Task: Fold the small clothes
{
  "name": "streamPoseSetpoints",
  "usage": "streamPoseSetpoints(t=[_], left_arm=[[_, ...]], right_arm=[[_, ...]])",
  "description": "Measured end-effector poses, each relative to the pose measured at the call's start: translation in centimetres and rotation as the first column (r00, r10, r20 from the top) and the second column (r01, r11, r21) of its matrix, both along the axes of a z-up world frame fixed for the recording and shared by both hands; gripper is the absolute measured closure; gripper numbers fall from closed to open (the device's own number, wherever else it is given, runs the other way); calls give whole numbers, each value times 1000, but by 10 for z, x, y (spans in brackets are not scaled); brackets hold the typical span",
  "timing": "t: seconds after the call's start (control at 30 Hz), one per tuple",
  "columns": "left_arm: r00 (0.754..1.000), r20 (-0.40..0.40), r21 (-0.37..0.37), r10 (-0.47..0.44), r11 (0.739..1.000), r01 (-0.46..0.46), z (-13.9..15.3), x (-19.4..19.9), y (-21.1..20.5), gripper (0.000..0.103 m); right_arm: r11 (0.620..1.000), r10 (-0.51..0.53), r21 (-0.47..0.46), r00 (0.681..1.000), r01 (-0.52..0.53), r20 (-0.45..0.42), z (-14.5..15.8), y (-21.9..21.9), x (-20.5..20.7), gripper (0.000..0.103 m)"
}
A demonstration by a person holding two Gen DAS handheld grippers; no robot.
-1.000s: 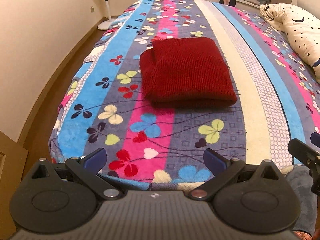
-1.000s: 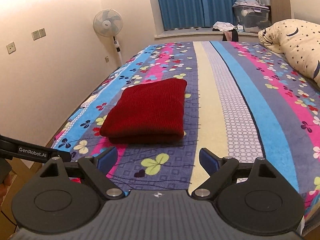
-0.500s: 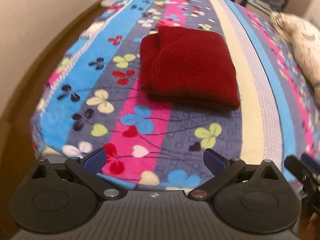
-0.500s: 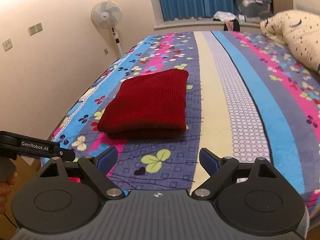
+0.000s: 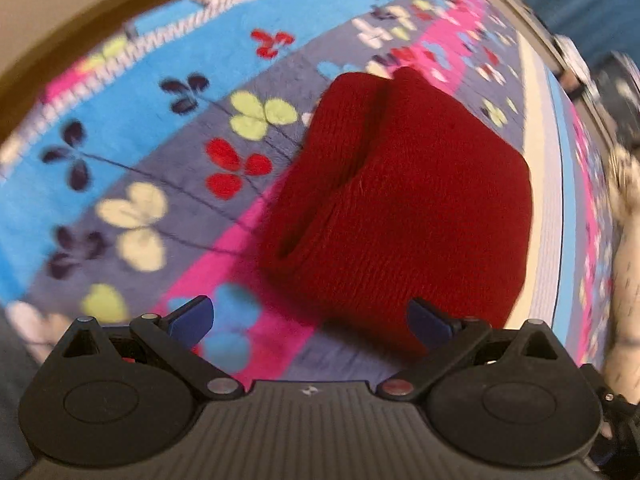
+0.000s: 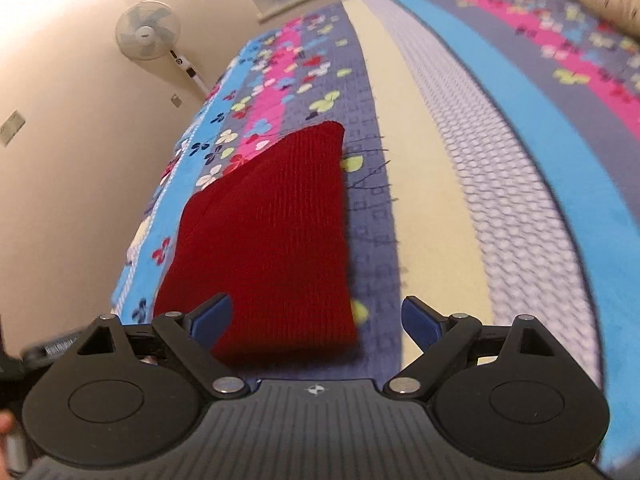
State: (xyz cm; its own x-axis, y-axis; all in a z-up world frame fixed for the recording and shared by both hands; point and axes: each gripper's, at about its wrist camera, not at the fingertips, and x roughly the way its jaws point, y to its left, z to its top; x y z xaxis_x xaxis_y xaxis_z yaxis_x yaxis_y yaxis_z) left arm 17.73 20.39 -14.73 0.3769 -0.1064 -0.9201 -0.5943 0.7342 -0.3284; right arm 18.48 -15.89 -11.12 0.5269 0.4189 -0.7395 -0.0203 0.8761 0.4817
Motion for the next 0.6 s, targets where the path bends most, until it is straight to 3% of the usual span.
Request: streamPoseSetpoints(t=[0.07,0.2,0.27,0.47,0.6], left_arm=[[999,-18,-31,42,999,-42,-18,15,4,0],[995,-83,40,62,997,-59,-50,34,8,0],[995,-74,31,62,998,-60,-61,35,10,0],[995,-64,51,78,996,-75,-70,46,6,0],[994,-39,54,104,993,-102,-75,45,5,0]], right_arm=[[1000,-7,28,998,9,-55,-17,-2,42,10],[1000,12,26,986,-7,-168,-55,8,119,10],[1000,20,28,979,-14,-204,-73,19,157,10],[990,38,141,968,-3,-246,-106,47,244,4],[988,-1,144,947,50,-322,-135,59,278,4]])
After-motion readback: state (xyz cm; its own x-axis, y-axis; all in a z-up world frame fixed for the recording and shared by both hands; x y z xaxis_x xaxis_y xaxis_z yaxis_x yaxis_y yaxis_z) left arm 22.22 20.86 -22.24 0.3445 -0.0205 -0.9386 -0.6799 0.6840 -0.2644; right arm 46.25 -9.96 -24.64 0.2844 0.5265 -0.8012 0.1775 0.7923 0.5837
